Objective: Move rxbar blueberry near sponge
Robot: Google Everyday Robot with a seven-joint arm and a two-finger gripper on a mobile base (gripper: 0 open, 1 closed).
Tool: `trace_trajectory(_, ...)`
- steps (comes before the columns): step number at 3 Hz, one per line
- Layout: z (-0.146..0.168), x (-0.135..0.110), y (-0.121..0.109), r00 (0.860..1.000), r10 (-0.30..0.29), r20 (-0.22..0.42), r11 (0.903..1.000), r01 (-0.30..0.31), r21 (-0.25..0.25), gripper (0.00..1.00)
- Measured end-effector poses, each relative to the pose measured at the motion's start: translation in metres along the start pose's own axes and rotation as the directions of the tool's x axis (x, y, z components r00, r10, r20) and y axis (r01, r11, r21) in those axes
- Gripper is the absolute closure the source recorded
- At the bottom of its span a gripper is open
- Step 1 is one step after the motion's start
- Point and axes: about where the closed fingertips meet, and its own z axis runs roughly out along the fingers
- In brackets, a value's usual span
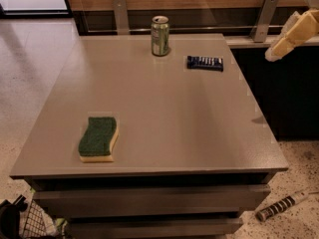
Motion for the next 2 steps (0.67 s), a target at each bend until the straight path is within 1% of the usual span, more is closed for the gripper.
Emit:
trace_trajectory(1, 0.022, 0.012, -0.018, 0.996, 0.084, -0.003, 0.9964, -0.084, 0.001, 0.0)
trace_trajectory(2, 0.047, 0.026, -0.032, 0.986, 0.168, 0.017, 0.9857, -0.168, -0.001, 0.0)
